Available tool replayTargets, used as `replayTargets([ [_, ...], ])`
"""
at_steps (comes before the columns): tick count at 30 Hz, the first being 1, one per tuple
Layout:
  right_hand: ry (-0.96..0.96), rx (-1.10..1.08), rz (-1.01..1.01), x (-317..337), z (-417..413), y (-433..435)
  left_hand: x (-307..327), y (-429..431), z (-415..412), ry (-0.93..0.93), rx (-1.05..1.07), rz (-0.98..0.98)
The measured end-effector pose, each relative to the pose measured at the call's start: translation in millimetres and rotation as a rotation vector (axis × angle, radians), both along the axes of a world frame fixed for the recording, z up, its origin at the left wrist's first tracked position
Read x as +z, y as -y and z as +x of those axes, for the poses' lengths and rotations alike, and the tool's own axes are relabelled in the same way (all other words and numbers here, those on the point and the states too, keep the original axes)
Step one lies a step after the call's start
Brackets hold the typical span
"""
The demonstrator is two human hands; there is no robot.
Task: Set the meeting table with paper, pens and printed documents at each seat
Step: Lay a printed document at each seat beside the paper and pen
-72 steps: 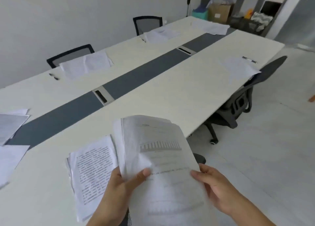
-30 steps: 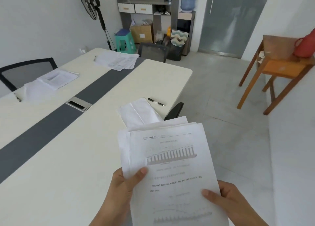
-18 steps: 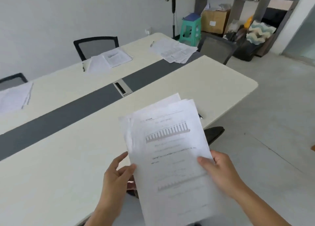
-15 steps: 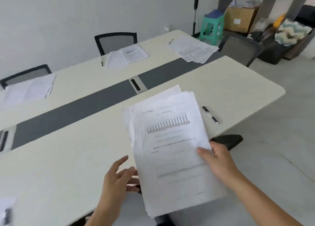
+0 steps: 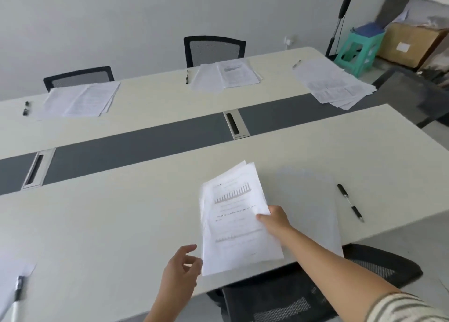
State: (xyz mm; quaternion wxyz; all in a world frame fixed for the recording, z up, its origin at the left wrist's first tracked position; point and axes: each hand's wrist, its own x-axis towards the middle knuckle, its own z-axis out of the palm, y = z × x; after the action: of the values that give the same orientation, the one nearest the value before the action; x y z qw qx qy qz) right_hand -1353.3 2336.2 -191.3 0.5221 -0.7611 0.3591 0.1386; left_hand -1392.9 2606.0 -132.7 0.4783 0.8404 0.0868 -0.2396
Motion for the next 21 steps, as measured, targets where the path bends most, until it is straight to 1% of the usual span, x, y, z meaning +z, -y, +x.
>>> replayTargets([
  [3,-0.113,0.047,-0.022,-29,11,-7,-17,5,5,-0.001,-0.146,0.136],
  [6,-0.192,0.135,-0.077,-38,12,-8,-26,14,3,0.014,-0.313,0.239],
  [9,-0.207,0.26,-0.233,-34,7,2,-33,31,6,0.065,-0.478,0.317],
  [11,-0.192,0.304,-0.338,-32,-2,19,-35,48,10,0.109,-0.572,0.33],
  [13,-0.139,0.264,-0.404,-29,-14,45,-37,69,16,0.17,-0.668,0.339],
  [16,-0.098,0.127,-0.498,-24,-38,102,-46,108,26,0.267,-0.843,0.399],
  [19,-0.152,-0.005,-0.619,-24,-52,171,-56,152,31,0.345,-1.017,0.462],
  [21,-0.224,-0.058,-0.647,-25,-54,211,-64,176,31,0.36,-1.119,0.507],
])
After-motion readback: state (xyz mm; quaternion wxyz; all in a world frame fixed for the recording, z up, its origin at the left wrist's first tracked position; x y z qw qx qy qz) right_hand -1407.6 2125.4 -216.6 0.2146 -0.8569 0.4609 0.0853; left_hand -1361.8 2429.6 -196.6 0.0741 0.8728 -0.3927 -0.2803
